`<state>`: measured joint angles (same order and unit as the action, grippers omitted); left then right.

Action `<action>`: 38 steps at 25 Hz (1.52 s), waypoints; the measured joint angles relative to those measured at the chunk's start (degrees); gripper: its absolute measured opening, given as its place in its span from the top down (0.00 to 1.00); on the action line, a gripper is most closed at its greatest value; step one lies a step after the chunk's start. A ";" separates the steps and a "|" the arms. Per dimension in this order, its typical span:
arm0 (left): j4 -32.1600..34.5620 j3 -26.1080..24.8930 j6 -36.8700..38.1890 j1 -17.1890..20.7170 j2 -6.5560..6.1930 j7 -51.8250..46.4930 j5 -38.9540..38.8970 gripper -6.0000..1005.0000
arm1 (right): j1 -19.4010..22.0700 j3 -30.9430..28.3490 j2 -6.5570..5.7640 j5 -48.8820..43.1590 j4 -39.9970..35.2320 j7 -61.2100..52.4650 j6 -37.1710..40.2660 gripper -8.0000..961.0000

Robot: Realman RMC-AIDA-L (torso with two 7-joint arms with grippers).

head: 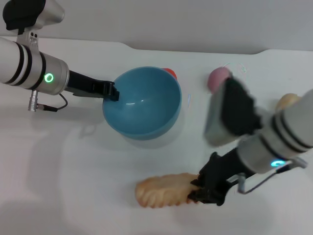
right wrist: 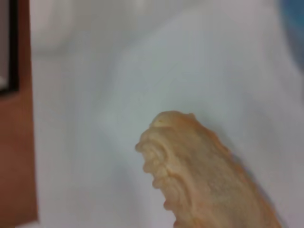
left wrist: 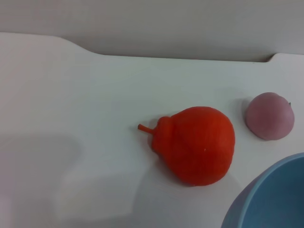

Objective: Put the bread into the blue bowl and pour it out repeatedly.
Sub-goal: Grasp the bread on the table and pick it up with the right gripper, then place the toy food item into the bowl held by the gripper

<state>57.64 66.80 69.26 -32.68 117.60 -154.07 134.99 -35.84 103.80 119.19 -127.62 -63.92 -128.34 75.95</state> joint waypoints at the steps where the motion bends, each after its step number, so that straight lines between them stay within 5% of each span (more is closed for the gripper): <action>1: 0.00 0.03 0.04 -0.05 0.00 0.01 0.00 0.97 | 0.95 -2.65 -0.01 1.12 0.00 1.35 1.31 0.73; 19: -3.60 1.63 0.75 -1.62 0.03 0.62 0.44 0.97 | 17.91 -56.11 -0.77 27.24 12.09 30.56 29.52 0.84; 24: -4.70 5.60 1.03 -2.88 0.38 0.14 -0.08 0.97 | 17.86 -57.80 -0.73 31.32 12.56 31.93 30.60 0.84; 29: -5.50 13.39 0.63 -4.69 0.71 -1.18 -4.04 0.97 | 12.53 -57.17 -0.67 30.69 19.45 32.67 28.36 0.85; 38: -6.35 17.97 0.40 -6.32 0.66 -1.26 -9.32 0.97 | 6.53 -49.21 -0.37 27.35 30.94 39.78 13.00 0.87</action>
<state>51.28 84.77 69.66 -39.01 118.26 -155.32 125.67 -29.31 54.59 118.82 -100.27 -32.97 -88.56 88.94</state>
